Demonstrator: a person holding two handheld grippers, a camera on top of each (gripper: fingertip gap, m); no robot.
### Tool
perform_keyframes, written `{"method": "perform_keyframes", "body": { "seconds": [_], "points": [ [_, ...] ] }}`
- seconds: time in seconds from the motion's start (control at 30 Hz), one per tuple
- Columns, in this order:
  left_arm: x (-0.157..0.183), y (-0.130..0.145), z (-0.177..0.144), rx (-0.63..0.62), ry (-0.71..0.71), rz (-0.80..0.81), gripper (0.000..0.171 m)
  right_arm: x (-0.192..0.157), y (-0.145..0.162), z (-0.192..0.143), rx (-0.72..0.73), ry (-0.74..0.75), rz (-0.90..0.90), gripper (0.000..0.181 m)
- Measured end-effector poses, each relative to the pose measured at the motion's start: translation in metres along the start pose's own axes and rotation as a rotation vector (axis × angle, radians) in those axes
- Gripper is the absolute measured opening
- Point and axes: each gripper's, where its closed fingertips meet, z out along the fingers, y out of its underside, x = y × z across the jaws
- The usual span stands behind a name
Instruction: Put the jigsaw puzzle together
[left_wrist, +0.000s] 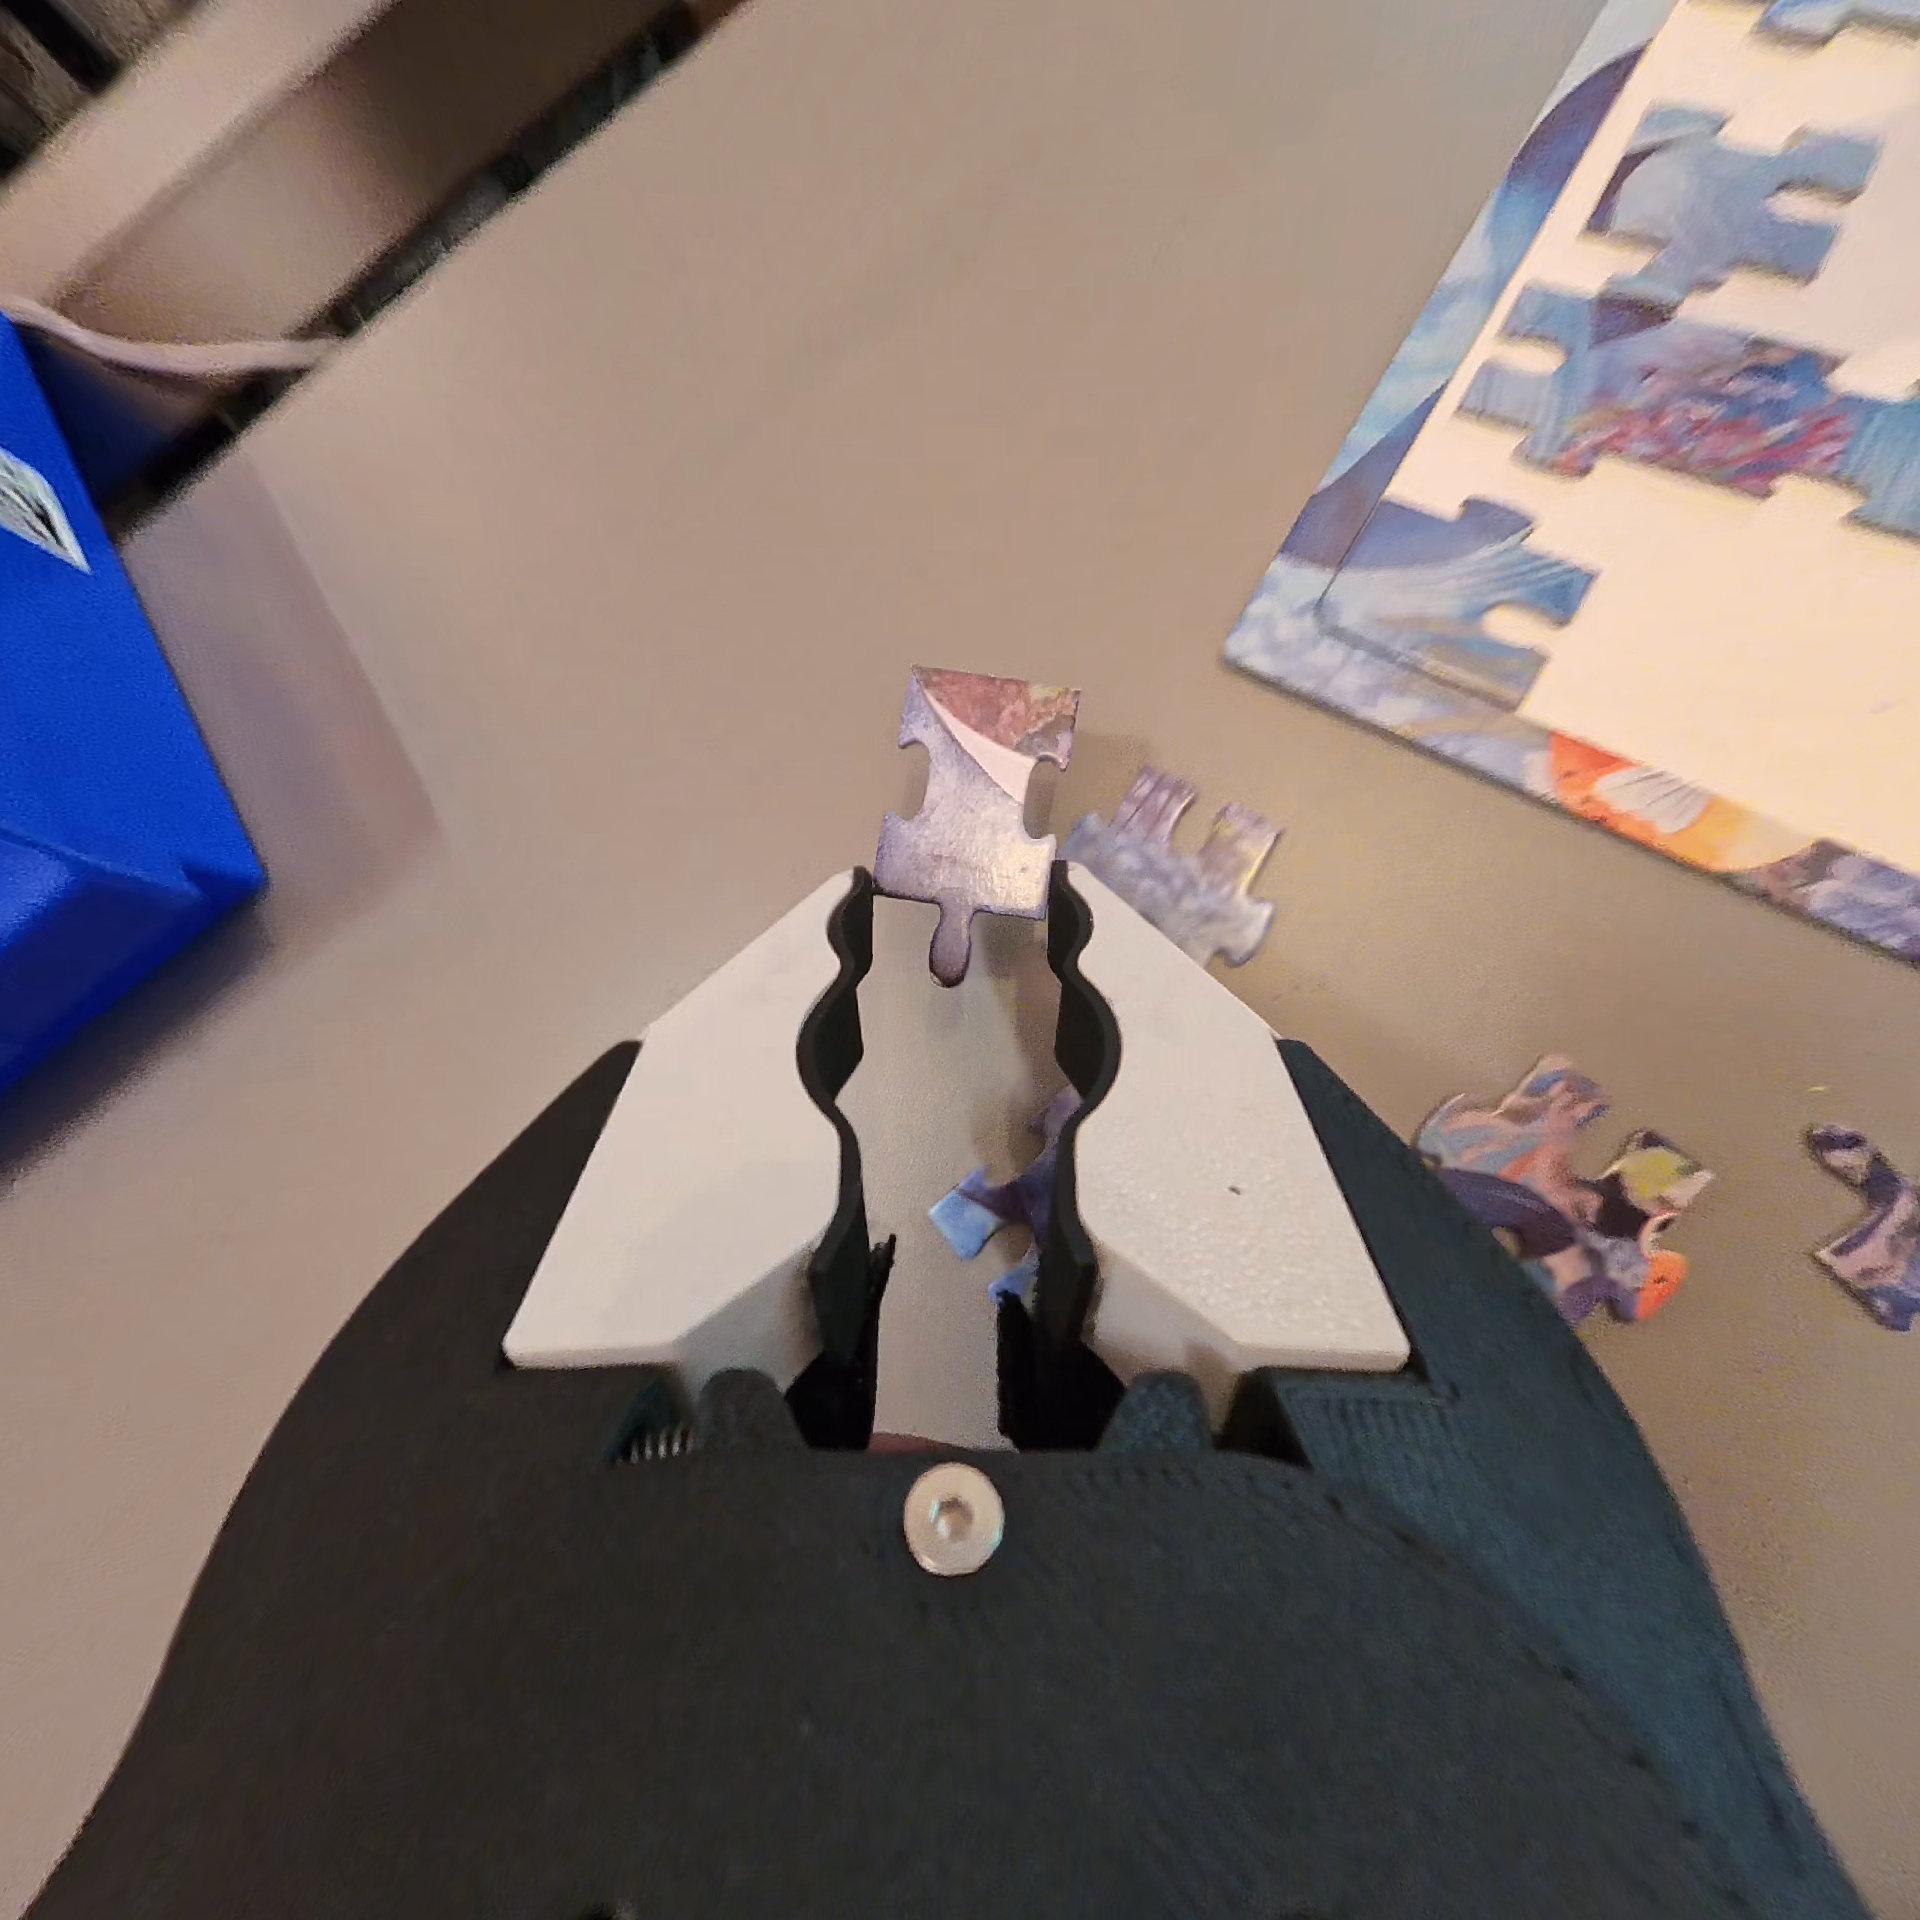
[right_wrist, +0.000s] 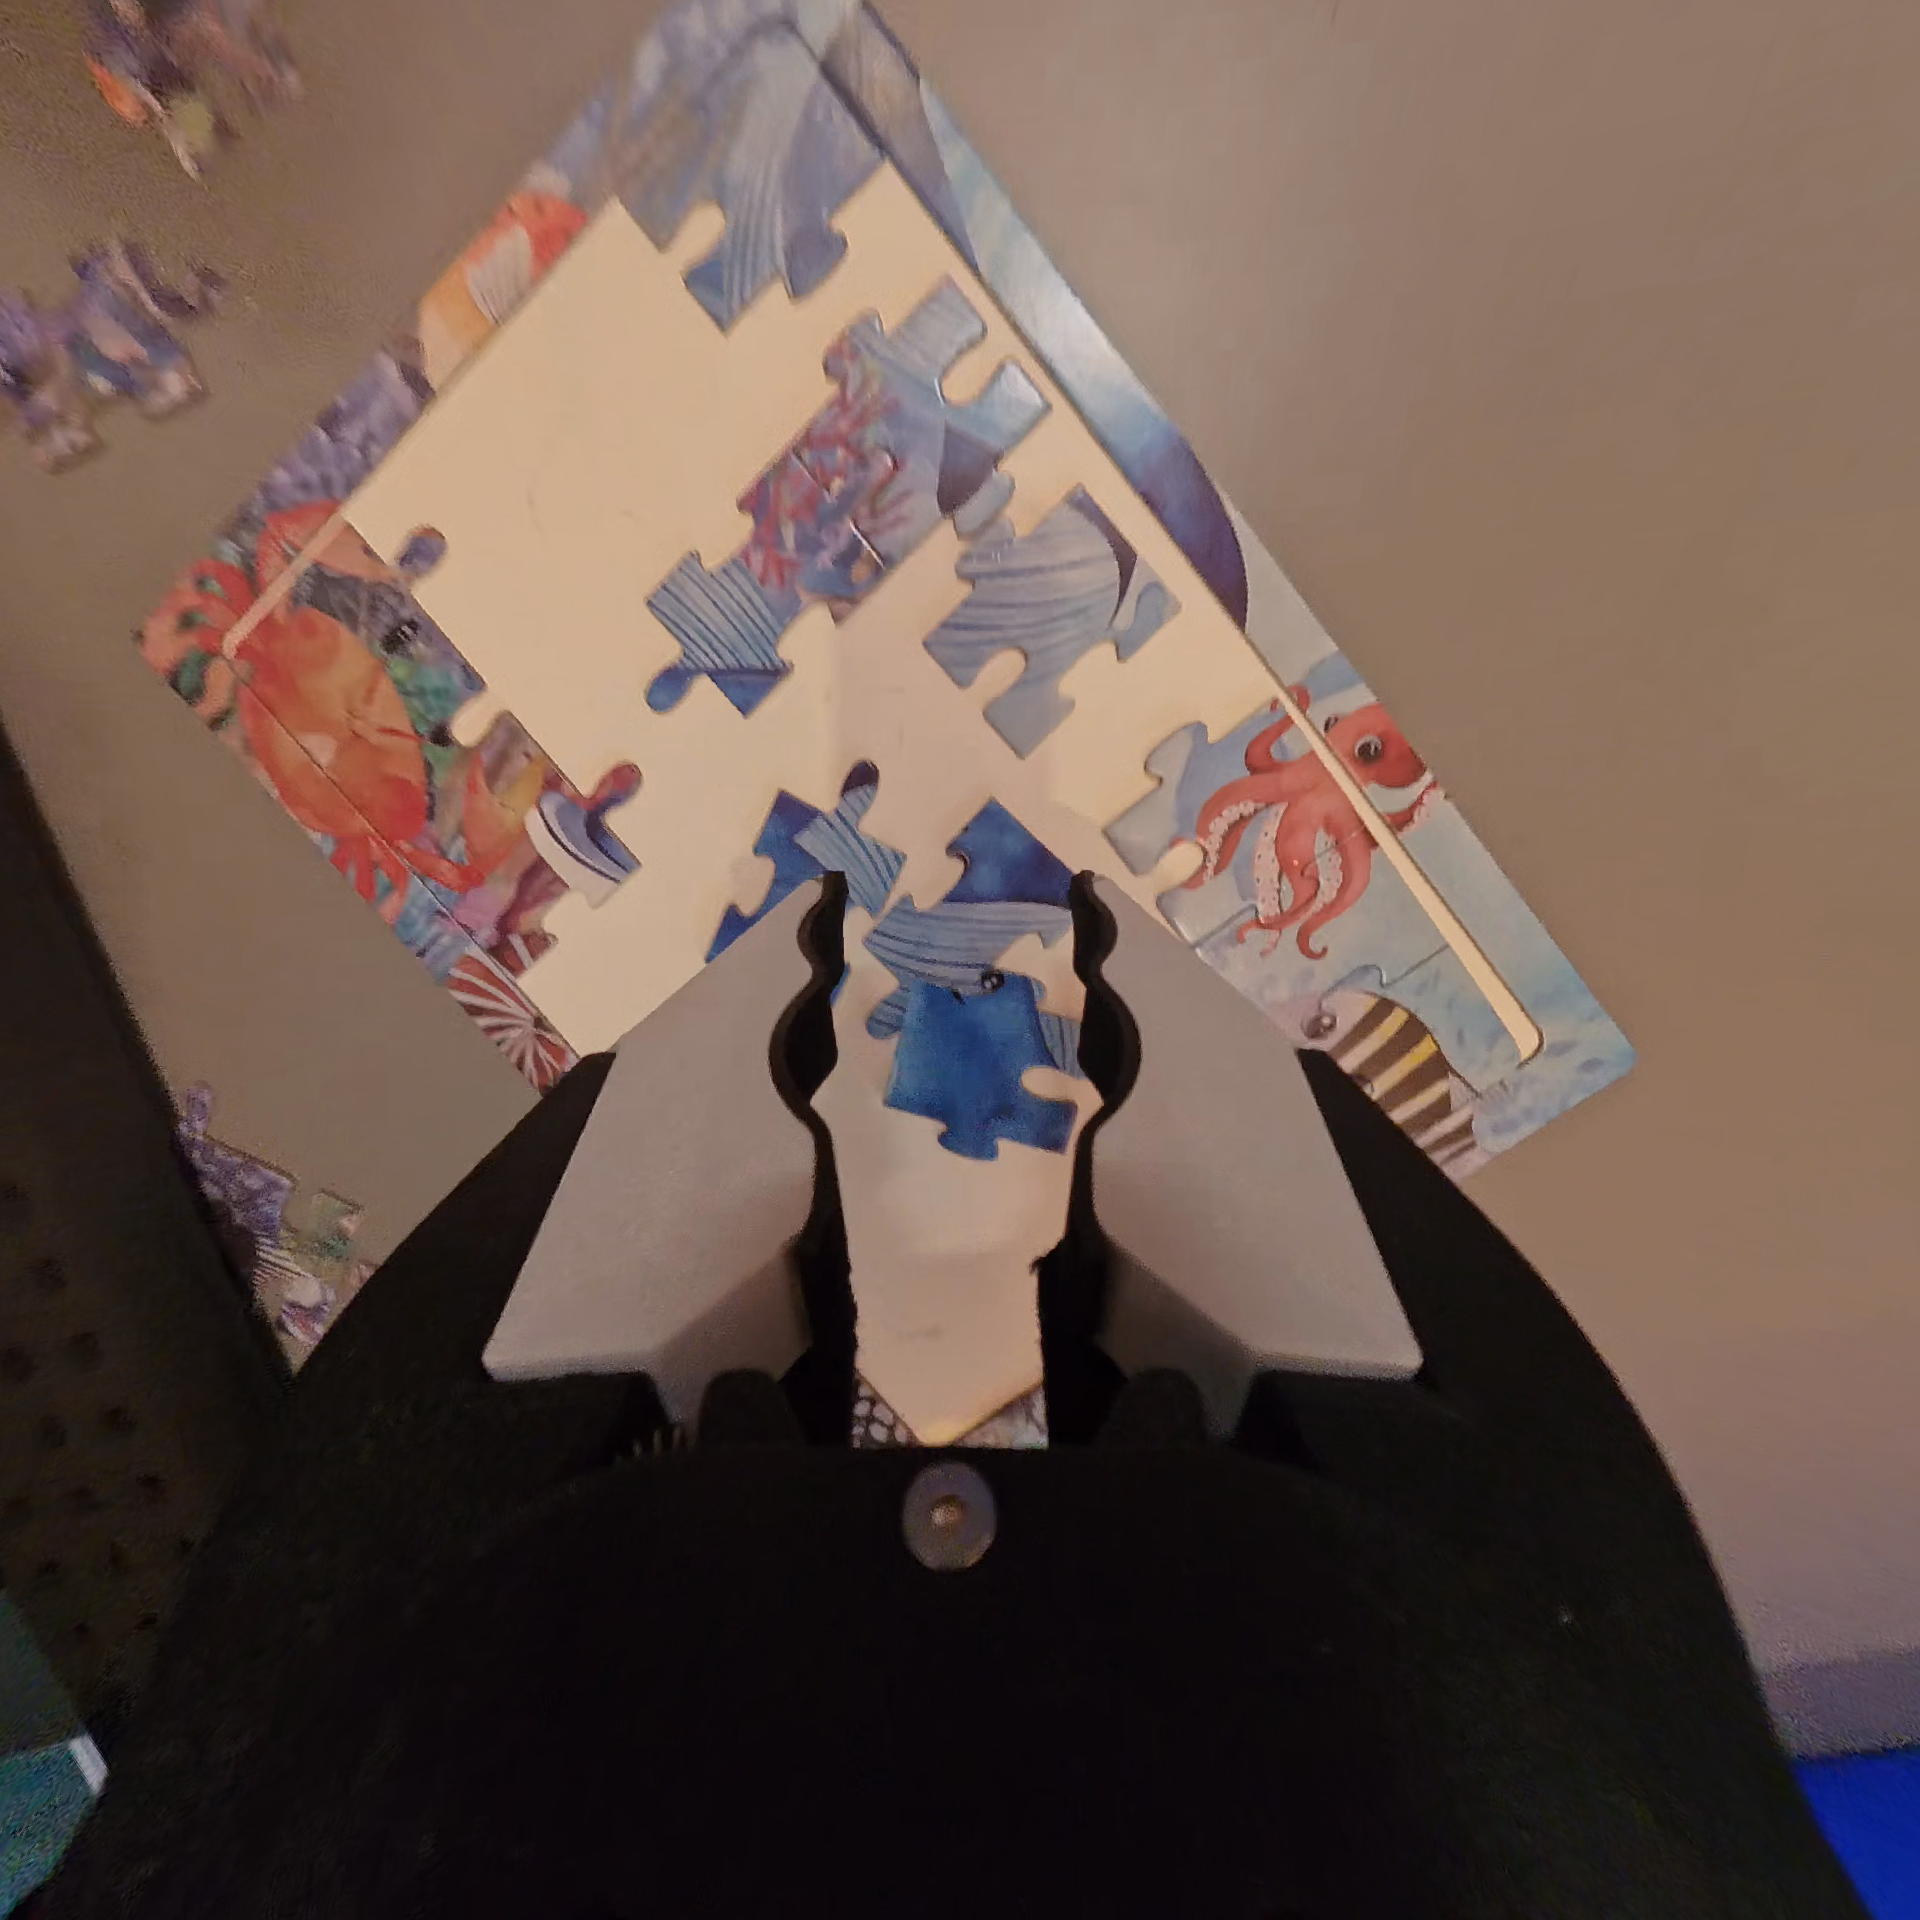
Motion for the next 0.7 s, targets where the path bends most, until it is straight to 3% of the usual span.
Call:
{"method": "perform_keyframes", "body": {
  "seconds": [0.23,0.37,0.53,0.63,0.7],
  "points": [
    [0.053,-0.067,-0.024,0.205,-0.082,0.168,0.032,-0.025,-0.054,-0.022,0.312,-0.171,0.071,0.045],
    [0.093,-0.1,-0.027,0.309,-0.124,0.283,0.032,-0.032,-0.07,-0.027,0.412,-0.26,0.116,0.046],
    [0.131,-0.121,-0.021,0.374,-0.16,0.402,0.032,-0.042,-0.078,-0.03,0.466,-0.376,0.151,0.046],
    [0.144,-0.131,-0.023,0.426,-0.164,0.414,0.032,-0.044,-0.078,-0.029,0.468,-0.387,0.139,0.038],
    [0.147,-0.134,-0.025,0.436,-0.175,0.425,0.032,-0.049,-0.078,-0.033,0.481,-0.418,0.11,0.012]
  ]
}}
